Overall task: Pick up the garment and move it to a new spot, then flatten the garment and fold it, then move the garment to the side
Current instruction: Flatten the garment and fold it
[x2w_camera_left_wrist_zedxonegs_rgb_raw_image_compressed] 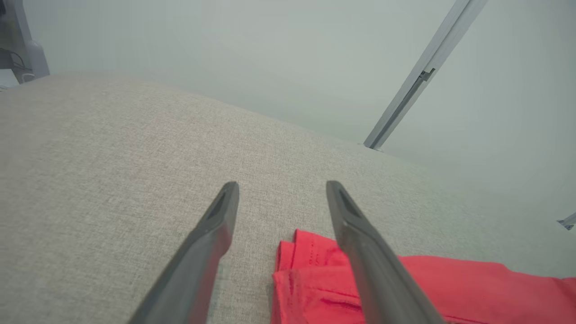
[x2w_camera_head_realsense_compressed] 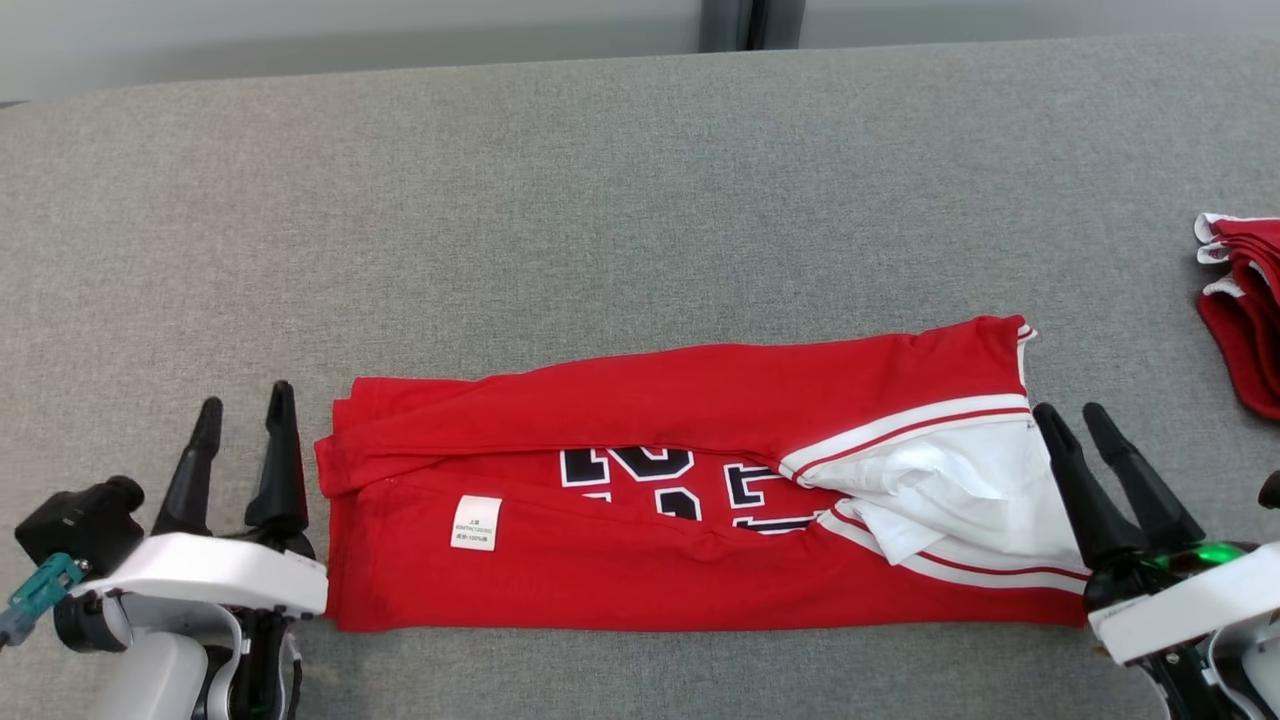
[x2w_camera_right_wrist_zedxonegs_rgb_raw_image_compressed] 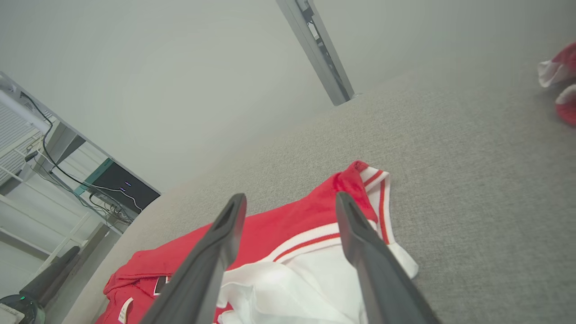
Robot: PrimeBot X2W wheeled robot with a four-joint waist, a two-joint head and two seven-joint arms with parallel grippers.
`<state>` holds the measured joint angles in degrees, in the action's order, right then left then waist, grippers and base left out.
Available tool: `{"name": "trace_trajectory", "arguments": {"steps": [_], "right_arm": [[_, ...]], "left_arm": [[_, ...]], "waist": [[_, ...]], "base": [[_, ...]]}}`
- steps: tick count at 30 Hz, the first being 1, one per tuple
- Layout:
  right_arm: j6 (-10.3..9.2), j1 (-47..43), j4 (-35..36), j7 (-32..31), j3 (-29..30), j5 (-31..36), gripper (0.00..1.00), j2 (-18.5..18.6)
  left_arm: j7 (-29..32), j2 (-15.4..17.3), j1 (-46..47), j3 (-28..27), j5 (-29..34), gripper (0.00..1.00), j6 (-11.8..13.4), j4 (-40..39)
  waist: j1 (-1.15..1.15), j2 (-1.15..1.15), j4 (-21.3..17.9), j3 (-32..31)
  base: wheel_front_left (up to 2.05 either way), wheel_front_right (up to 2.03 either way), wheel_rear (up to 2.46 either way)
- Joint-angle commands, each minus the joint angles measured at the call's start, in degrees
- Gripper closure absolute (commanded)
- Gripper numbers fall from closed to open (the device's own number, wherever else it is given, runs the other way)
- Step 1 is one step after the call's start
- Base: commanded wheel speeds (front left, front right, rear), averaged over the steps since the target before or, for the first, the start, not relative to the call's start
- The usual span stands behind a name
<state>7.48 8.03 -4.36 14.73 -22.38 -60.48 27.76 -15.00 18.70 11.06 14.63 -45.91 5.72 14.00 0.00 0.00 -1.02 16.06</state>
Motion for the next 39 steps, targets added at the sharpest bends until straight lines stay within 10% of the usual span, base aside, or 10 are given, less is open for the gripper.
{"name": "trace_trajectory", "arguments": {"steps": [1,21,39], "right_arm": [[0.03,1.09,-0.26,0.44,0.87,0.89,0.00,0.04],[0.03,1.87,-4.15,0.53,15.37,28.25,0.00,-8.27],[0.03,-3.99,-8.00,0.52,17.46,34.10,0.00,-9.87]], "left_arm": [[-0.19,-0.32,1.37,-0.88,1.14,0.00,0.31,-0.73],[-0.13,-4.28,-3.51,-4.83,22.59,0.00,2.60,-9.45],[-0.14,-6.14,-8.42,-4.41,27.38,0.00,0.91,-6.19]], "waist": [[0.00,0.00,0.04,-0.13],[0.00,0.00,0.33,-1.26],[0.00,0.00,-0.07,-4.13]], "base": [[0.00,0.00,0.00],[0.00,0.00,0.00],[0.00,0.00,0.00]]}}
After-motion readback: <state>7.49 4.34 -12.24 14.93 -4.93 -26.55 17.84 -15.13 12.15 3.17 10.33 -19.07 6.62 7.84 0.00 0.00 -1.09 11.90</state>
